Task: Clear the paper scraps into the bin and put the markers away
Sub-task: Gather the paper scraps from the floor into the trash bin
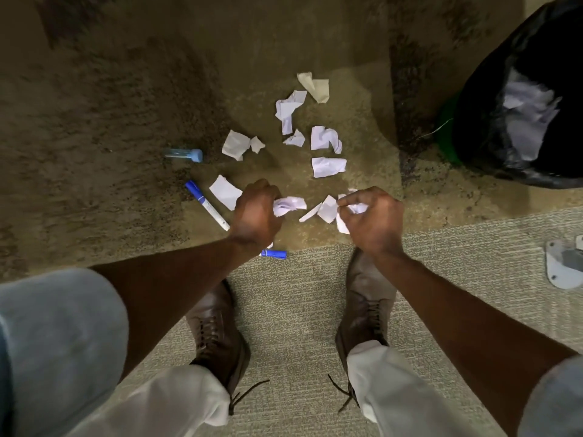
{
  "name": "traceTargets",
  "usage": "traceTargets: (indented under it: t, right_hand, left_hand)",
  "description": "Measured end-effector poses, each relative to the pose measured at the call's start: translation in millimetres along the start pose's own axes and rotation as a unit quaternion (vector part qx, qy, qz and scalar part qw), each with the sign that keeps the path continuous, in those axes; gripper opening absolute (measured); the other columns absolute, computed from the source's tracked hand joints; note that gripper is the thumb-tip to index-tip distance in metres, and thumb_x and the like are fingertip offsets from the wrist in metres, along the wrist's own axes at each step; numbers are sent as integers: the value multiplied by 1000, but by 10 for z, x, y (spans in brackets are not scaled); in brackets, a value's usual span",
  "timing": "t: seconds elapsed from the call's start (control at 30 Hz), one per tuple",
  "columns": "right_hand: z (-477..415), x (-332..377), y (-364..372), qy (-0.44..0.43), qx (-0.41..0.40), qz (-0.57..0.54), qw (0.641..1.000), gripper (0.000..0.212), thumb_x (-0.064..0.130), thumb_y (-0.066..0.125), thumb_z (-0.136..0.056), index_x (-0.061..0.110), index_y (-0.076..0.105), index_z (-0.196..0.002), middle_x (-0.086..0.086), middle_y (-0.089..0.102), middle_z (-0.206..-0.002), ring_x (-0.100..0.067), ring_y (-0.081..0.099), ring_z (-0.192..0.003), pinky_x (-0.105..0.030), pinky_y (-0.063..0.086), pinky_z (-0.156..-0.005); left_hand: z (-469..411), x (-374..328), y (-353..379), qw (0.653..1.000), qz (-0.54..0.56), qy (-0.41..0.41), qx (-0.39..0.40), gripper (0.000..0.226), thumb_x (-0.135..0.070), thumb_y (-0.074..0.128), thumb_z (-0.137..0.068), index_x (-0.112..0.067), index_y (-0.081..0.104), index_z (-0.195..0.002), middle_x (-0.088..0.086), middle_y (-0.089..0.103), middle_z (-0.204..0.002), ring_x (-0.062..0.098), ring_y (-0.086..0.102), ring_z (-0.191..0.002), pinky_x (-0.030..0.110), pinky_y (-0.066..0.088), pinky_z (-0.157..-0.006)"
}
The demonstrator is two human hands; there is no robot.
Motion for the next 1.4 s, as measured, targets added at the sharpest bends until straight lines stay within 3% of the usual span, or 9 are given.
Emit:
traceTargets:
  t: [0.07, 0.17, 0.27, 0.4, 0.77, 1.03, 1.17, 1.27, 1.4]
  right_hand:
    - [29, 88, -318, -1, -32, -12, 999, 9, 13, 87, -83, 19, 86, -89, -4, 82, -103, -16, 76, -87, -22, 57, -79]
    - [96, 218, -840, 13, -80, -60, 995, 6, 12, 85, -85, 16, 84, -90, 2, 82, -95, -4, 72, -88, -1, 45, -80]
    - [162, 343, -1408, 34, -139, -112, 983, 7, 15, 85, -85, 19, 84, -91, 7, 81, -94, -1, 72, -90, -19, 57, -91]
    - [182, 388, -2090, 84, -201, -167, 962, 10, 28, 86, -83, 24, 84, -92, 7, 81, -87, -15, 79, -83, -45, 65, -82]
    - [-187, -145, -2989, 224, -250, -223, 915, 19, 28, 80, -73, 22, 82, -91, 5, 79, -87, -8, 75, -77, -40, 67, -79]
    - [-515, -403, -3090, 195, -145, -212, 946, 56, 17, 63, -81, 34, 68, -135, 3, 72, -132, -21, 69, -121, -51, 59, -103]
    - [-502, -400, -3055, 171, -142, -157, 962, 47, 6, 59, -82, 28, 76, -120, 7, 78, -103, -10, 76, -93, -42, 66, -87]
    - [-375, -223, -2888, 121, -127, -168, 970, 29, 7, 61, -89, 20, 75, -111, 4, 79, -101, -13, 78, -91, -45, 68, -81]
    - [-153, 82, -2359, 20, -28, -121, 992, 21, 15, 74, -93, 16, 72, -114, 0, 77, -100, -13, 76, -89, -42, 67, -81]
  left_hand:
    - [60, -234, -210, 999, 44, -18, -18, 20, -20, 78, -85, -2, 69, -87, 17, 68, -95, 36, 66, -95, 40, 50, -80]
    - [130, -685, -511, 994, 102, -27, -29, 22, -22, 77, -84, -8, 64, -74, 5, 61, -72, 27, 64, -73, 30, 39, -64]
    - [186, -1231, -790, 985, 166, -23, -36, 21, -22, 79, -84, -14, 65, -71, -2, 60, -63, 14, 56, -58, 17, 36, -53]
    - [207, -1980, -1026, 973, 228, -8, -18, 15, -21, 81, -83, -6, 77, -85, 9, 77, -78, 26, 74, -76, 42, 59, -65]
    - [-239, -3465, -1050, 968, 245, 32, 46, 26, -24, 81, -85, -9, 78, -106, 6, 80, -100, 19, 74, -92, 34, 60, -76]
    - [-287, -3908, -812, 961, 234, 86, 124, 70, -21, 77, -85, -16, 49, -148, 4, 66, -135, 23, 65, -123, 37, 59, -100]
    - [-193, -3678, -868, 966, 226, 84, 90, 42, -18, 79, -84, -15, 63, -123, -2, 70, -109, 22, 73, -100, 35, 65, -82]
    - [-125, -3240, -854, 970, 219, 32, 101, 2, -14, 70, -93, -16, 71, -92, 1, 75, -90, 19, 73, -81, 36, 64, -78]
    - [37, -2435, -768, 985, 138, -7, 102, 19, -10, 62, -94, -15, 69, -77, 3, 74, -81, 16, 69, -74, 35, 58, -76]
Point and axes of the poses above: each hand's wrist, its own z-axis away from the middle knuckle, its own y-axis out of the palm, x = y × z, the point moved 6 cm from there along -z, towards the middle knuckle
